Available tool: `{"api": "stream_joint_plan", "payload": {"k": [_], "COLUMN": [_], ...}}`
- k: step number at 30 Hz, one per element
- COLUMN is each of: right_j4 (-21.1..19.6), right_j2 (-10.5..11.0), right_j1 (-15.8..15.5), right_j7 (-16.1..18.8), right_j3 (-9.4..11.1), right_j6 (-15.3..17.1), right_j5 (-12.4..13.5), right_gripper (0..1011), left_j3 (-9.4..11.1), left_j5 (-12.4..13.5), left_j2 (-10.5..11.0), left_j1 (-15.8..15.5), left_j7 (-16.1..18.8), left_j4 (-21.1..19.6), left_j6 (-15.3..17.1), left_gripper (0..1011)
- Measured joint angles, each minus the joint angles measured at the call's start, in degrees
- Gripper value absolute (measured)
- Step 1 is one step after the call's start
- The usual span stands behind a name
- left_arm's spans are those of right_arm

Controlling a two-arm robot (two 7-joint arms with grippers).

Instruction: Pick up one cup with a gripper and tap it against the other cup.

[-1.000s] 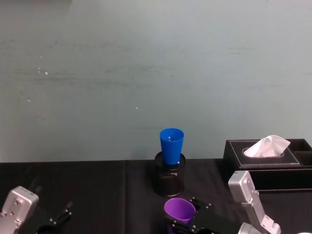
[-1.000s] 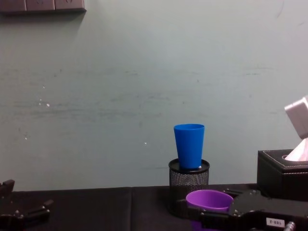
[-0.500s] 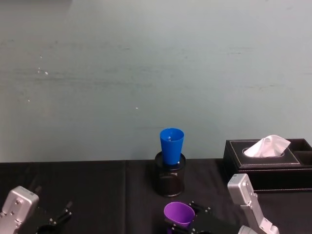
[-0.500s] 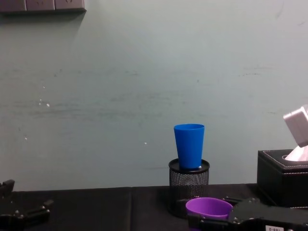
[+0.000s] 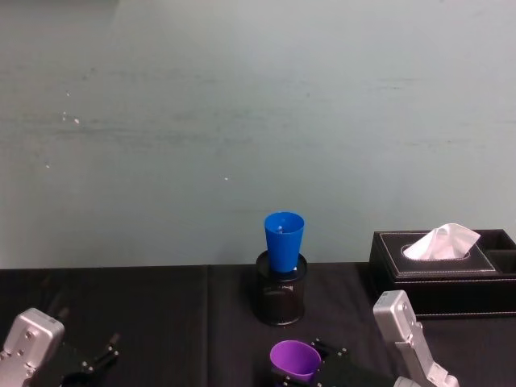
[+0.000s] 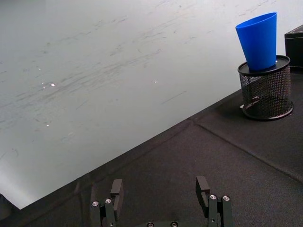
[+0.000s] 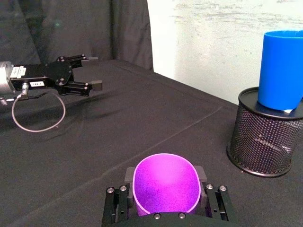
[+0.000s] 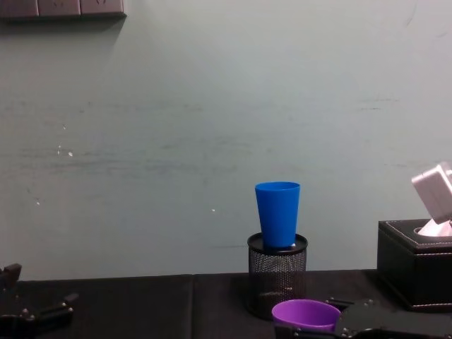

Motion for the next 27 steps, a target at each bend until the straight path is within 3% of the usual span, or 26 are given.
{"api": "stream_joint_plan", "payload": {"k": [12,22,27], "right_j4": [0.1,0.0,0.0], "right_j2": [0.0,0.0,0.0], "right_j1": [0.1,0.0,0.0], "right_j7": [0.1,0.0,0.0], "right_j3": [0.0,0.0,0.0], "right_j6": [0.3,0.2,0.2], "right_j5": [0.0,0.0,0.0], "right_gripper": [749,992,1002], "left_j3": [0.0,0.0,0.0], "left_j5": [0.0,0.0,0.0], "left_j2": [0.0,0.0,0.0], "left_j1": [0.0,0.0,0.0], "left_j7": [0.0,0.0,0.0], "left_j4": [0.0,0.0,0.0], "left_j6": [0.0,0.0,0.0], "left_gripper": [1000,1000,1000]}}
